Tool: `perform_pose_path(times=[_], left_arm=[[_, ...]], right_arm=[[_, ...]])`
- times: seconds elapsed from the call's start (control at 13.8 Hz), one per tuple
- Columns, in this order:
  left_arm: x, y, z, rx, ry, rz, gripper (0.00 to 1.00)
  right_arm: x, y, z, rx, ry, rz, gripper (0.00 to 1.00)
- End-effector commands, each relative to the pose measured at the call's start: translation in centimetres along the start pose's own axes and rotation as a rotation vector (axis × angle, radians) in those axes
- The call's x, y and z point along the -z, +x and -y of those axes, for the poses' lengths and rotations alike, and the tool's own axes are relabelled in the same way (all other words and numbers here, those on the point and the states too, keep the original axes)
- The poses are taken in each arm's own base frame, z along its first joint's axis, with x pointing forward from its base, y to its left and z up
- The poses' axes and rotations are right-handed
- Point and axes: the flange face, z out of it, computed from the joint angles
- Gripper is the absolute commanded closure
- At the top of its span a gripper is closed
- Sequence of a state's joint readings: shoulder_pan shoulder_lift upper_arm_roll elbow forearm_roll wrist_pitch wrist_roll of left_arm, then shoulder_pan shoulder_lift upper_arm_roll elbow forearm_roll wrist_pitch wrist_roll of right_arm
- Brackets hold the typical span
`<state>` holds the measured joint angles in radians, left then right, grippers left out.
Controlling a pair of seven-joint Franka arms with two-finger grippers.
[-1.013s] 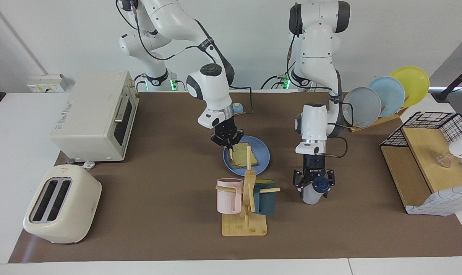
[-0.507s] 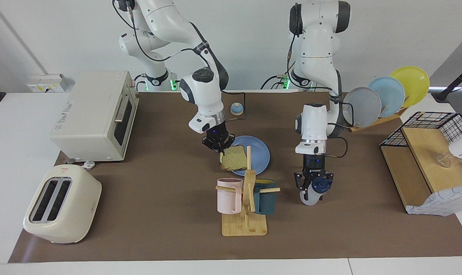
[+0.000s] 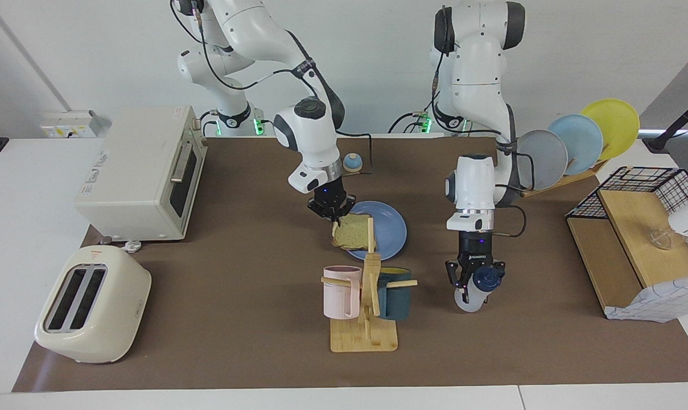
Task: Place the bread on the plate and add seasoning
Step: 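Reach the left gripper to the white blue-capped bottle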
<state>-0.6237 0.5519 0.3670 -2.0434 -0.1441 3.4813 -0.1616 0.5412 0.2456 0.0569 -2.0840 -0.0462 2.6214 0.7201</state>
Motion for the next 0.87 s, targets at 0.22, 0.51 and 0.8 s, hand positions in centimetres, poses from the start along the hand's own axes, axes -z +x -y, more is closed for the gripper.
perform_pose_path(times=[0.22, 0.51, 0.8], left_arm=[[1.1, 3.7, 0.4, 0.037, -0.005, 0.049, 1.00], [1.8, 5.7, 0.1, 0.046, -0.009, 0.112, 1.00], [3.0, 7.2, 0.2, 0.054, -0.014, 0.150, 1.00]], right_arm=[[1.2, 0.0, -0.4, 0.036, 0.003, -0.009, 1.00], [1.8, 0.5, -0.3, 0.044, 0.009, -0.019, 1.00], [4.4, 1.1, 0.6, 0.037, 0.023, -0.038, 1.00]])
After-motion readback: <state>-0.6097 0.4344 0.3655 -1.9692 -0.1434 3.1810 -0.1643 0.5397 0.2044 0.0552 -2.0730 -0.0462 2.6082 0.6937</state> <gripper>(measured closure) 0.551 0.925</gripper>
